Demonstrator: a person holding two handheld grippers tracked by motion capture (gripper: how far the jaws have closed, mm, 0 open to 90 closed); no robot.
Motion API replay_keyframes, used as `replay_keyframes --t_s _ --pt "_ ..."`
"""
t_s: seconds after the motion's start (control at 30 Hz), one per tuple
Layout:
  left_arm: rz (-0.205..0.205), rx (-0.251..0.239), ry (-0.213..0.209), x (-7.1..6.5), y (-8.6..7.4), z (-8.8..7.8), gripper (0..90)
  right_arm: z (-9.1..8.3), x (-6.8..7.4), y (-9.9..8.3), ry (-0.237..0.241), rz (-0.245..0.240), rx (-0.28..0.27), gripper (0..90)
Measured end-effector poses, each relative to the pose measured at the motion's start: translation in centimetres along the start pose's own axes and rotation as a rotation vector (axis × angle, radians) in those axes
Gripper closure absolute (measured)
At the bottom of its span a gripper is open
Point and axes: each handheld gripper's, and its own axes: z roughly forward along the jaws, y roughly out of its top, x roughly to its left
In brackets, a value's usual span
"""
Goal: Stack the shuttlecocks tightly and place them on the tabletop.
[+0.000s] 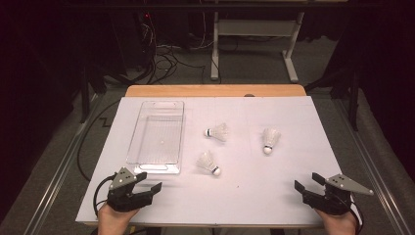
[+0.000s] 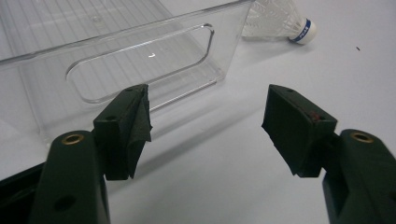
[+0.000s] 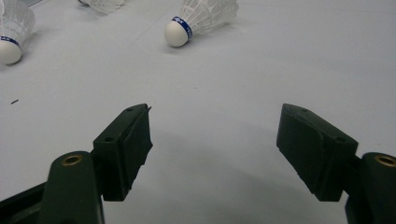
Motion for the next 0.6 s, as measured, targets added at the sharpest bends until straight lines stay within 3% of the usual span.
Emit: replay_keyframes --t_s 0.6 --pt "-0.036 -0.029 0.034 1.5 -1.4 -0.6 32.1 0.0 0.0 0.1 0.005 -0.009 -0.002 26.7"
